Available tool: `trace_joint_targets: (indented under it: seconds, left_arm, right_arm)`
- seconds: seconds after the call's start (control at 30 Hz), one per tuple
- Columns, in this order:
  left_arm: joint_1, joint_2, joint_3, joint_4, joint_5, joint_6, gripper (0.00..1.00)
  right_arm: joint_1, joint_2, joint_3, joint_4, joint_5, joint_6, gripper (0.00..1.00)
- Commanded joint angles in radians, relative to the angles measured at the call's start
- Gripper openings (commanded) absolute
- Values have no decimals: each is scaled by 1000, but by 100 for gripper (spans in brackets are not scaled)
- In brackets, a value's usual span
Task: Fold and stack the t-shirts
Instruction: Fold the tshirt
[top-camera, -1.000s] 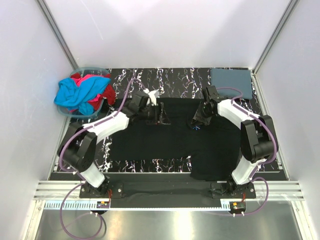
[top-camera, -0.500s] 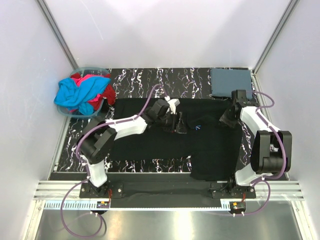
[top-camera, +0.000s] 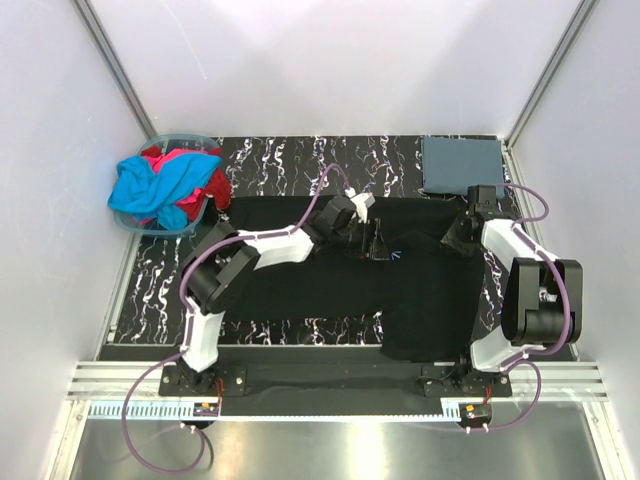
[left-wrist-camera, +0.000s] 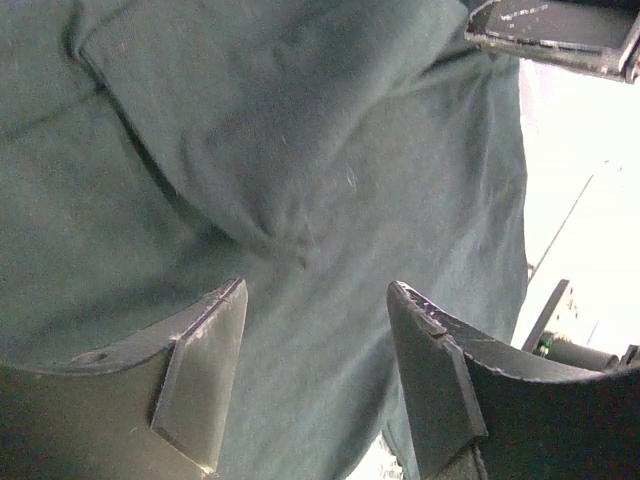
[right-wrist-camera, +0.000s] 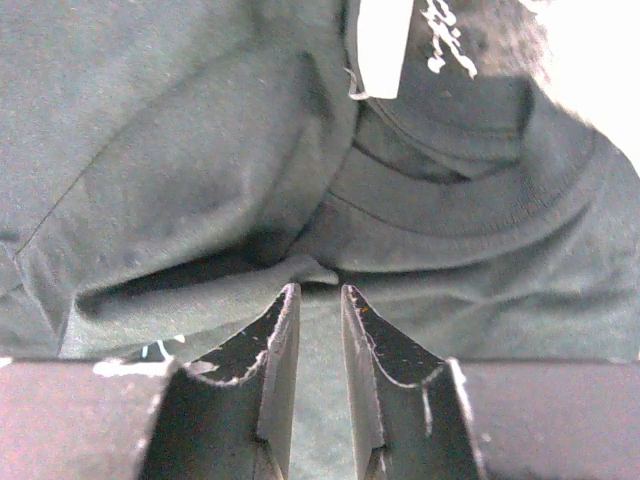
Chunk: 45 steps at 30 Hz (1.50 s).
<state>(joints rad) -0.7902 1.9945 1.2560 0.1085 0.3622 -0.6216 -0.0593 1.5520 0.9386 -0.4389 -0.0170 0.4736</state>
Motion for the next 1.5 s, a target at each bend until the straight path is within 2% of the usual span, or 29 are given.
trace_joint_targets:
  seconds: [0.0,0.23,0.33,0.4,0.43,0.53,0.67,0.9,1.0,1.03,1.07,1.1,1.13,1.2,1.23,1.27,1.3,1.33,1.37,1.47]
  left_arm:
    - [-1,30,65,69,-22,-20,64]
    - [-1,87,141,57,-26,-15,61]
    - [-1,102,167,54,-28,-10,54]
    - [2,110,189,40,-35,0,43]
    - [5,115,198,33,-39,5,30]
    - [22,124,218,25,-29,-13,11]
    - [39,133,230,28,-14,-33,0]
    - [49,135,235,27,15,-49,0]
    - [54,133,237,11,20,-49,1]
    - [57,132,237,8,21,-49,2]
    - [57,130,237,2,26,-49,5]
    - [59,130,238,-3,27,-49,12]
    - [59,130,238,-9,29,-50,16]
    - [59,128,244,-24,44,-47,24]
    - [60,127,249,-33,46,-40,24]
    - [60,122,249,-49,50,-38,23]
    - [60,119,247,-52,57,-35,17]
    - [59,116,243,-53,61,-32,5]
    - [59,112,240,-55,70,-33,0]
    - [60,93,230,-59,87,-46,0]
  right_arm:
    - [-2,16,-3,84,-38,-67,31]
    - [-2,77,23,135,-90,-113,34]
    - [-1,94,26,149,-87,-127,36]
    - [-2,106,32,154,-93,-136,36]
    - [-2,114,37,154,-97,-138,36]
    - [-2,118,26,158,-101,-141,36]
    - [-1,112,9,166,-104,-136,38]
    - [-2,138,11,172,-106,-132,39]
    - [-2,148,23,172,-109,-127,30]
    - [-1,148,26,172,-110,-130,22]
    - [-2,152,28,170,-112,-132,18]
    - [-2,152,31,172,-112,-130,13]
    - [-2,152,32,170,-112,-128,4]
    - [-2,142,29,163,-112,-124,0]
    - [-2,134,28,160,-112,-119,0]
    - [-2,125,26,154,-112,-118,0]
    - [-2,100,26,138,-107,-116,0]
    - [-2,86,26,132,-109,-109,0]
    - [-2,74,26,124,-112,-105,0]
    - [-2,17,34,83,-127,-96,0]
